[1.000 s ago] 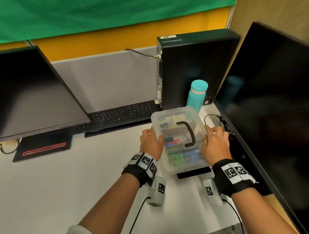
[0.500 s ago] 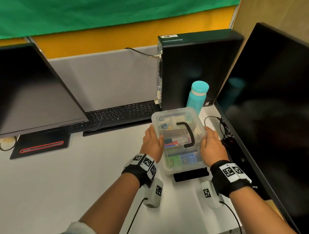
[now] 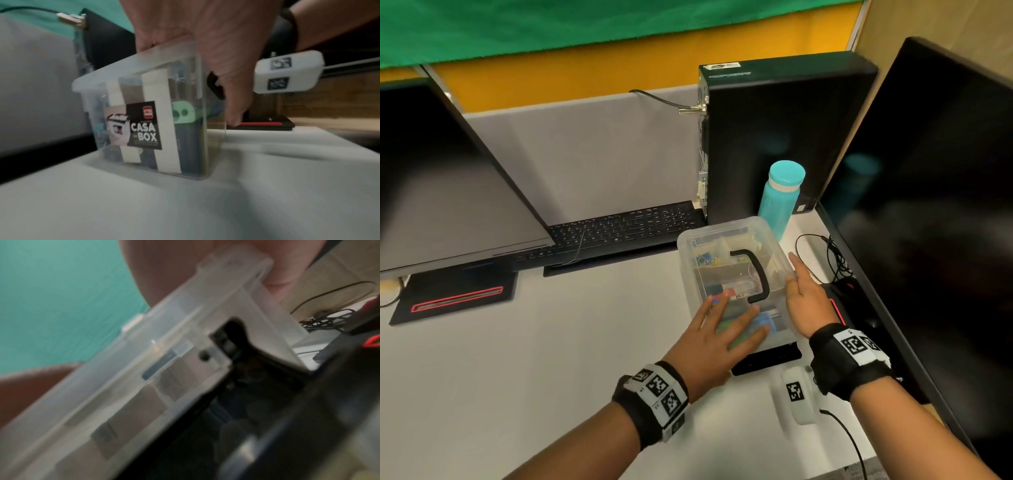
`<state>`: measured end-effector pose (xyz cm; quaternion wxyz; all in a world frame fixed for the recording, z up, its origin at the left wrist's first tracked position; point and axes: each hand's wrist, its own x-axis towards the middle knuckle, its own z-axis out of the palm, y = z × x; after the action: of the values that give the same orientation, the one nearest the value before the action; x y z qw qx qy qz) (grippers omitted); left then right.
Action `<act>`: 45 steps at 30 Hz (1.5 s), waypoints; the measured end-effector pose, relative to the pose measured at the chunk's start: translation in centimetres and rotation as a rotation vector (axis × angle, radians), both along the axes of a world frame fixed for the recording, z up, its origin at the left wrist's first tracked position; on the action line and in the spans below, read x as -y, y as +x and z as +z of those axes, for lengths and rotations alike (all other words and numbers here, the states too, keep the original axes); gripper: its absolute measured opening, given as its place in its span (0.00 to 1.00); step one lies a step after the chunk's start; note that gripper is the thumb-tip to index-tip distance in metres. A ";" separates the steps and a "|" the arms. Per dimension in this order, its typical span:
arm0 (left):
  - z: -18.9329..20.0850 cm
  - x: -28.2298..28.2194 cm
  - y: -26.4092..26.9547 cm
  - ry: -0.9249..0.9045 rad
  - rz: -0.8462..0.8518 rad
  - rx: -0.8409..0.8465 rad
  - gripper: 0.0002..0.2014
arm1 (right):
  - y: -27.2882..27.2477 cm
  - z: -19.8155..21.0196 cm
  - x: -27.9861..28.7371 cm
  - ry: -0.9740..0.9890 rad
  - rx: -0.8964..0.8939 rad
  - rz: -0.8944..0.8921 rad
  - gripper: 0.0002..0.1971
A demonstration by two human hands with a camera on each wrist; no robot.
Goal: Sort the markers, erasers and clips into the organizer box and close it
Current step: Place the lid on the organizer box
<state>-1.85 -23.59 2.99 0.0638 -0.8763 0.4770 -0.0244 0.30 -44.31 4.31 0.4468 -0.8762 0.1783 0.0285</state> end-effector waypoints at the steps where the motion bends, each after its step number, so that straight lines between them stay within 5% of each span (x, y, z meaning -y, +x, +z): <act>1: -0.1 0.3 -0.1 -0.021 0.007 0.033 0.45 | 0.0 0.0 -0.1 0.024 0.005 -0.020 0.24; 8: 0.2 0.9 -0.5 -0.141 0.083 -0.029 0.36 | -0.7 0.6 0.7 0.188 -0.027 0.094 0.24; 11: 0.2 0.6 -0.4 -0.276 0.113 -0.083 0.26 | -1.5 0.1 1.1 0.097 -0.080 0.154 0.33; 16: -0.3 0.5 -0.7 -0.442 0.185 -0.266 0.23 | -2.2 -1.3 1.0 -0.037 0.042 0.162 0.41; 24: 0.2 0.9 -1.0 -0.489 0.243 -0.336 0.22 | -2.5 0.8 0.0 -0.209 0.027 0.112 0.30; 30: 2.0 0.4 0.7 -0.517 0.235 -0.468 0.21 | -1.9 0.8 -1.5 -0.358 0.001 0.052 0.38; 33: 3.7 -0.2 4.7 -0.474 0.340 -0.356 0.24 | -1.7 0.2 -1.9 -0.443 0.066 0.086 0.38; 37: 4.1 -1.4 11.8 -0.236 0.744 -0.179 0.34 | -0.9 0.6 -1.8 -0.500 0.087 0.122 0.35; 40: 3.8 -0.5 15.8 -0.083 0.836 -0.316 0.39 | 0.8 1.0 -2.1 -0.441 0.056 0.063 0.32; 45: 3.6 1.4 18.9 -0.105 0.788 -0.594 0.39 | 1.4 0.1 -2.4 -0.486 0.032 0.105 0.34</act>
<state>17.02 -25.00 6.57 -0.1145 -0.9611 0.1049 0.2284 1.72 -41.94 4.43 0.2237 -0.9664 0.1268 -0.0058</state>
